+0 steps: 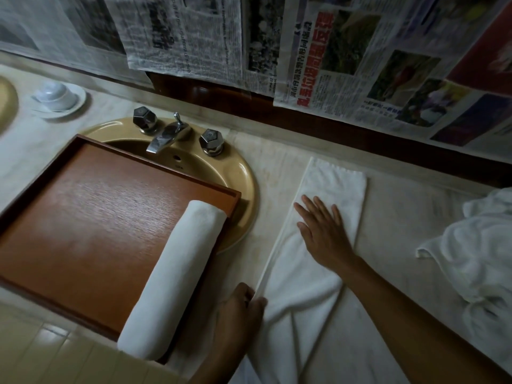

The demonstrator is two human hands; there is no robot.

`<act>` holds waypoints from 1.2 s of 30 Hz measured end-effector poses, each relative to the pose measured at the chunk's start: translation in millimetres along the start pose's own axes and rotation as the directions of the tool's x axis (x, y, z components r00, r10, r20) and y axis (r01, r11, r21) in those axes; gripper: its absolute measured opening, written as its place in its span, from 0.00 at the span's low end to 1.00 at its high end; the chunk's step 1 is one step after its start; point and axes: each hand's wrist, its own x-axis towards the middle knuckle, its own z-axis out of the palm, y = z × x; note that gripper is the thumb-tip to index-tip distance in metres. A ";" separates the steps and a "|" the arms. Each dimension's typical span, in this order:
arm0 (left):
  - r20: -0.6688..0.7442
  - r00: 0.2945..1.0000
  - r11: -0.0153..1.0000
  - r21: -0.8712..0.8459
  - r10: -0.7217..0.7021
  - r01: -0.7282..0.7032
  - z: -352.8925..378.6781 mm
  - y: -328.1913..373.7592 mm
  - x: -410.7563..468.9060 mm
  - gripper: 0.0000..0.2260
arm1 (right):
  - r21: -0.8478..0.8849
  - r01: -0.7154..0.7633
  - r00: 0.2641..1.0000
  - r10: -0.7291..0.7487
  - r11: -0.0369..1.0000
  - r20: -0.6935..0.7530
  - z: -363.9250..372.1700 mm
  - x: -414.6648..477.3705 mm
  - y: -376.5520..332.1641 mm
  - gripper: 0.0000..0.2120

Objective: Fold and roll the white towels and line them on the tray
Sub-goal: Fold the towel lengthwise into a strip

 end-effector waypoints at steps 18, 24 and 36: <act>0.550 0.825 0.856 -0.359 -0.127 0.371 -19.4 -16.4 -38.1 0.07 | 0.003 0.006 1.000 -0.006 1.000 -0.014 4.5 -60.9 -40.6 0.24; -0.004 0.997 0.996 -0.032 -0.077 0.077 0.4 -49.8 -46.3 0.10 | 0.012 0.012 1.000 -0.012 1.000 0.001 -0.4 -60.0 -39.3 0.24; 0.027 0.999 0.997 0.073 -0.041 0.039 -2.7 -21.0 -69.3 0.10 | 0.138 0.117 0.936 -0.156 0.983 0.316 -19.0 -118.4 -78.2 0.28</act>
